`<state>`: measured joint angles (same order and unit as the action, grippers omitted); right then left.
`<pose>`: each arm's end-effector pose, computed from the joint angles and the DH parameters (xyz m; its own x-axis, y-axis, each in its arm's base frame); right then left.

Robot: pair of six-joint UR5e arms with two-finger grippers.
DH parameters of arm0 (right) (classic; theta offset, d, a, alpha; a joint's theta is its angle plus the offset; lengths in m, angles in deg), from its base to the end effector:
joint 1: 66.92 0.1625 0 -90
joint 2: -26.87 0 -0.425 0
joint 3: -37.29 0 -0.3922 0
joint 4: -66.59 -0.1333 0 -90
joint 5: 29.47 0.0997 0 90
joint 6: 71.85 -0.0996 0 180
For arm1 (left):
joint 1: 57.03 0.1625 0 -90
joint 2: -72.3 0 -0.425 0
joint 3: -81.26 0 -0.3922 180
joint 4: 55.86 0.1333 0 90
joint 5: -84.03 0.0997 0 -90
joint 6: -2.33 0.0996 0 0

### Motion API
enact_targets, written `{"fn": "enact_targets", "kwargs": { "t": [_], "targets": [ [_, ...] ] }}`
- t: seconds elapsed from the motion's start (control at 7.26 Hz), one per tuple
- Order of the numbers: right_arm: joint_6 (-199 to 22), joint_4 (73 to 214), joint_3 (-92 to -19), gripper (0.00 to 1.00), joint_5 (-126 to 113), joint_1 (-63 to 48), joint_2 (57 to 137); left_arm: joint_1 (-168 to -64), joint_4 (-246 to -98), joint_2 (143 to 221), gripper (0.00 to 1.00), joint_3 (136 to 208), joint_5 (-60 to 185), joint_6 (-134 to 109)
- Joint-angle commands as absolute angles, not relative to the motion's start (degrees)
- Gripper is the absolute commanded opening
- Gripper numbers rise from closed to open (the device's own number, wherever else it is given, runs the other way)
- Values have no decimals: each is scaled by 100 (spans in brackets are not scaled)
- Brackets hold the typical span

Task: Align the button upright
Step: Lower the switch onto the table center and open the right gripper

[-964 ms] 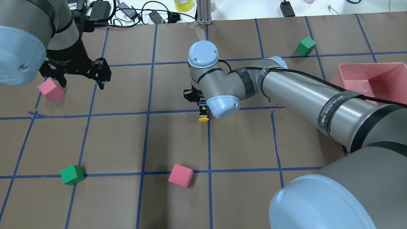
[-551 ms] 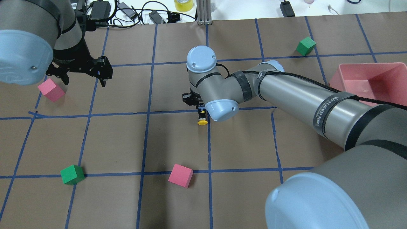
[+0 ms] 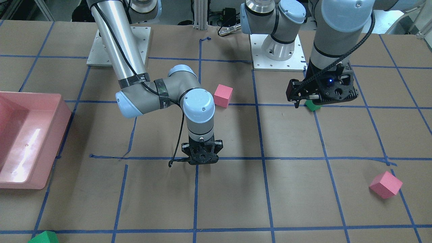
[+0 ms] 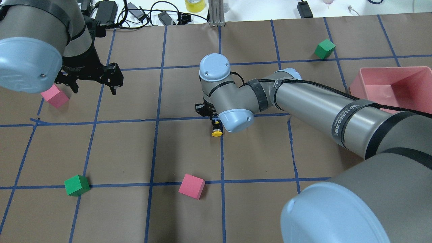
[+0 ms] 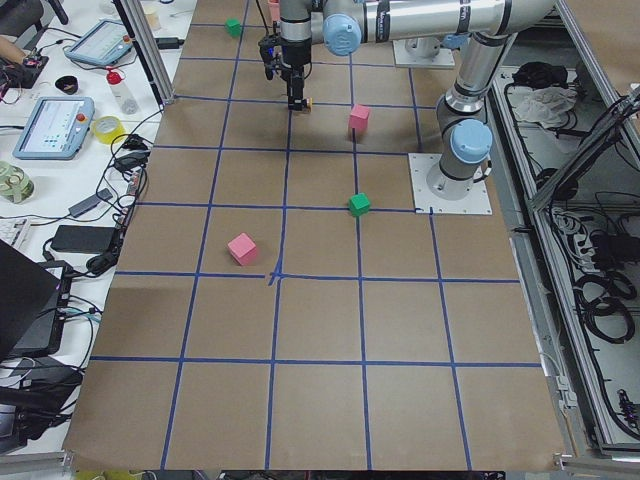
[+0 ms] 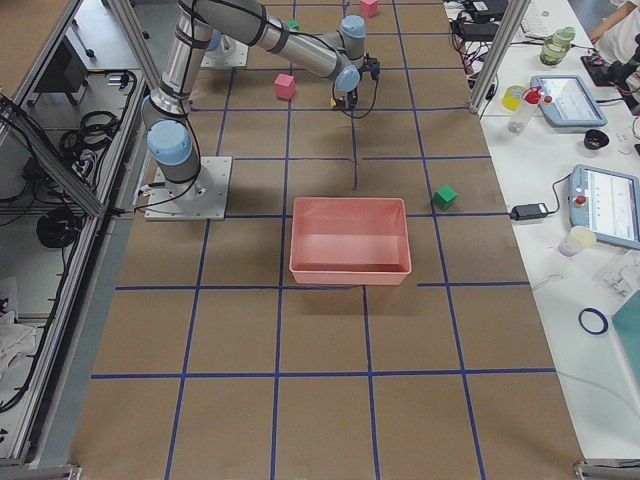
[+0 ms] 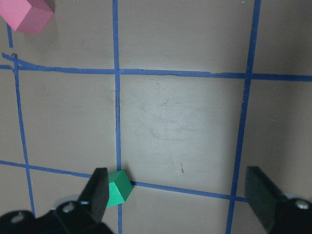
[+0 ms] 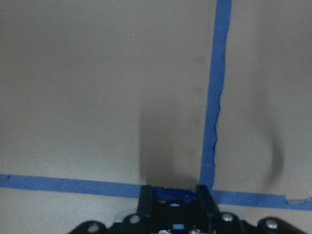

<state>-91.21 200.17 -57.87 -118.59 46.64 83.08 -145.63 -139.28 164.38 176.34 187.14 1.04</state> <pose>0.3829 -0.5408 0.1779 -0.9963 -0.0753 -0.0412 -0.0722 0.9949 -0.0711 -0.0984 -0.5058 0.4403 -0.9729 -0.0440 -0.2270 -0.0463 0.9989 0.0050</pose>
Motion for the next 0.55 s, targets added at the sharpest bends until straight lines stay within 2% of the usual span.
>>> {"fn": "enact_targets", "kwargs": {
  "t": [0.0, 0.14, 0.41],
  "targets": [
    [-9118, 20010, -5798, 79, -11841, 4664, 8355, -14597, -13926, 16450, 100, 17654, 18312, 32],
    [-9101, 19958, -5798, 100, -11824, 4664, 8434, -14598, -13979, 16389, 100, 17654, 18169, -99],
    [-8306, 19705, -5798, 100, -11876, 4516, 8985, -14624, -13979, 16301, 100, 17645, 17470, -144]
  ]
}}
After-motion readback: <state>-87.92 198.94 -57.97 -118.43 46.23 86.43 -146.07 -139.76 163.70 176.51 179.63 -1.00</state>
